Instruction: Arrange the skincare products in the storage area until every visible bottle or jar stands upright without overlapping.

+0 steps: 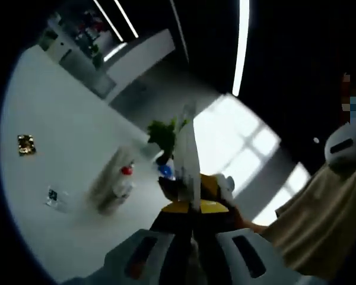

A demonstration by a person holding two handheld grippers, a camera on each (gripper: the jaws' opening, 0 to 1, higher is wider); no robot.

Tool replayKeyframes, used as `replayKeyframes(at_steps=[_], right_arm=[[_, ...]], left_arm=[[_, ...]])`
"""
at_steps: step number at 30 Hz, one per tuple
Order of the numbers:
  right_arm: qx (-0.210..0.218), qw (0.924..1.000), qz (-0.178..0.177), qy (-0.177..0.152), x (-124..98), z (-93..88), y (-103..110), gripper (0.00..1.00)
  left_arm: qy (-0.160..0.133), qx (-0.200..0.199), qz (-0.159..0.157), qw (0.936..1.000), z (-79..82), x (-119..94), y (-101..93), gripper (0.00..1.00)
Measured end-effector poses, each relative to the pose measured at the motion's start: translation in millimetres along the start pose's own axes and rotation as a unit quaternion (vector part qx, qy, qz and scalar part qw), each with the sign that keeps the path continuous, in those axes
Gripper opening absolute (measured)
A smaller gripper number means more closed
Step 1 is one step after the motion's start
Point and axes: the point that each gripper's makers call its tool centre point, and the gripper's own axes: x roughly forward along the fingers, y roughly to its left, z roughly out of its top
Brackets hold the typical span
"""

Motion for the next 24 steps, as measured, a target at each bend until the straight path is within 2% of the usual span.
replayKeyframes(at_steps=[3, 6, 12, 15, 17, 20, 24], right_arm=[[0.046, 0.9986, 0.011, -0.022, -2, -2.3, -1, 0.3], [0.05, 0.9982, 0.019, -0.026, -5, -3.3, 1, 0.2], [0.034, 0.999, 0.004, -0.027, -13, -0.8, -4, 0.13], [0.05, 0.9973, 0.033, -0.042, -19, 6.5, 5, 0.03], [0.039, 0.9986, 0.018, -0.031, -19, 2.7, 2, 0.01], [0.048, 0.9982, 0.019, -0.032, -21, 2.1, 0, 0.01], [0.056, 0.9977, 0.002, -0.038, -24, 1.0, -9, 0.01]], left_arm=[[-0.007, -0.006, -0.003, 1.0, 4.9, 0, 0.2, 0.0], [-0.011, -0.01, 0.004, 0.9999, 7.4, 0, 4.7, 0.0], [-0.008, -0.03, 0.015, 0.9994, 5.3, -1, 14.7, 0.0], [-0.009, -0.043, 0.029, 0.9986, 3.4, -1, 20.7, 0.0], [-0.002, -0.044, 0.035, 0.9984, -0.6, 0, 25.0, 0.0], [0.004, -0.052, 0.041, 0.9978, -4.9, 2, 29.8, 0.0], [0.012, -0.063, 0.05, 0.9967, -9.5, 6, 35.9, 0.0]])
